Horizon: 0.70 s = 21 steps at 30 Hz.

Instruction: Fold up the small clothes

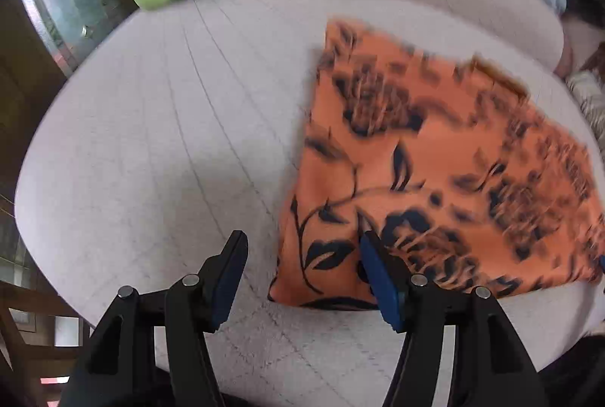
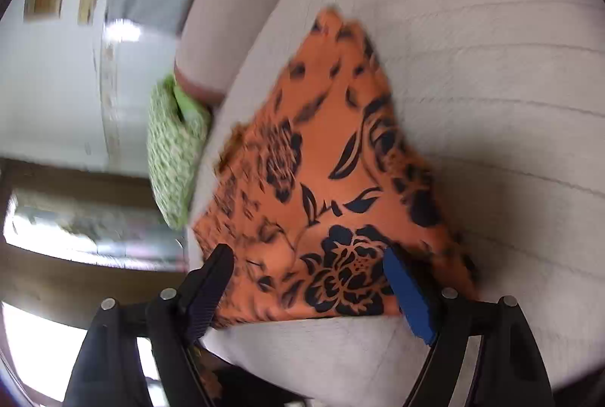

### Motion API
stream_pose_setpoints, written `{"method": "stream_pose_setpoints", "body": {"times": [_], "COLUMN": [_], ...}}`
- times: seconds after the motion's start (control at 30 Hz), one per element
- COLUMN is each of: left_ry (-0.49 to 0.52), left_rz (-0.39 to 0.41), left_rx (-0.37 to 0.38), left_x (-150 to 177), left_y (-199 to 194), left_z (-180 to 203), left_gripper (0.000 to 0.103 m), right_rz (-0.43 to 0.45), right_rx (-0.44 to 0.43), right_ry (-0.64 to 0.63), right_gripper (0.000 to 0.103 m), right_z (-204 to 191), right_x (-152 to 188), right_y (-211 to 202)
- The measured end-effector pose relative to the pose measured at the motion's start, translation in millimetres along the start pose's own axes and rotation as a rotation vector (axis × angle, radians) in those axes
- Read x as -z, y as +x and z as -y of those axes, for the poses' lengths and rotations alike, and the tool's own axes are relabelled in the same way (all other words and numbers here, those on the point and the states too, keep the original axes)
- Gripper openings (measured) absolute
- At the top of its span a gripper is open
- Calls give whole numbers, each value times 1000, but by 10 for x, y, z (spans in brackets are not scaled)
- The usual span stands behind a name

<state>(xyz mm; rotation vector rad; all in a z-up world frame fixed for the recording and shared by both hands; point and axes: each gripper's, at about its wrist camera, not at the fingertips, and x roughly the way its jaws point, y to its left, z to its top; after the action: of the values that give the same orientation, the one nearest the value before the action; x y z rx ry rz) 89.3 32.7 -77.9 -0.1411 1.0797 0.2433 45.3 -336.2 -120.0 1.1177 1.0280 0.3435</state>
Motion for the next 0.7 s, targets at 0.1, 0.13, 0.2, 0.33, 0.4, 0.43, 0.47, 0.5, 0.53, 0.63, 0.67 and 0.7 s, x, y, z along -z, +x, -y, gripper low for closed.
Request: {"method": "stream_pose_setpoints", "body": {"times": [0.1,0.13,0.2,0.33,0.4,0.43,0.47,0.5,0.53,0.63,0.67,0.7], "left_ry": [35,37,41,78,98,113,123,128,134,172,194,214], "left_rz": [108,116,108,89,81,79,83,84,85,77,63,41], "left_rx": [13,29,66,107,133,152,164,168,182,175,160,139], "left_x": [-56,-82,-103,-82,-62,-62,-43,-30,-28,-3,21,57], "left_y": [-312,-345,-352,-262,-232,-205,-196,-188,-164,-79,-11,77], "left_z": [153,185,304,677,862,988,1089,1161,1267,1477,1534,1579], "left_gripper": [64,64,64,64,64,64,64,64,64,64,64,64], "right_rz": [114,110,71,3,-13,-12,-3,16,39,94,101,113], "right_rx": [34,32,20,-10,-17,-38,-40,-36,-44,-50,-53,-46], "right_ry": [-54,-27,71,179,224,234,243,258,268,311,314,315], "right_gripper": [85,85,85,85,85,86,86,86,86,86,86,86], "right_z": [-75,-18,194,518,573,574,565,556,551,576,581,576], "right_x": [63,79,149,336,378,375,365,338,307,242,225,219], "right_y": [-370,-430,-506,-445,-264,-223,-189,-181,-188,-186,-171,-172]}}
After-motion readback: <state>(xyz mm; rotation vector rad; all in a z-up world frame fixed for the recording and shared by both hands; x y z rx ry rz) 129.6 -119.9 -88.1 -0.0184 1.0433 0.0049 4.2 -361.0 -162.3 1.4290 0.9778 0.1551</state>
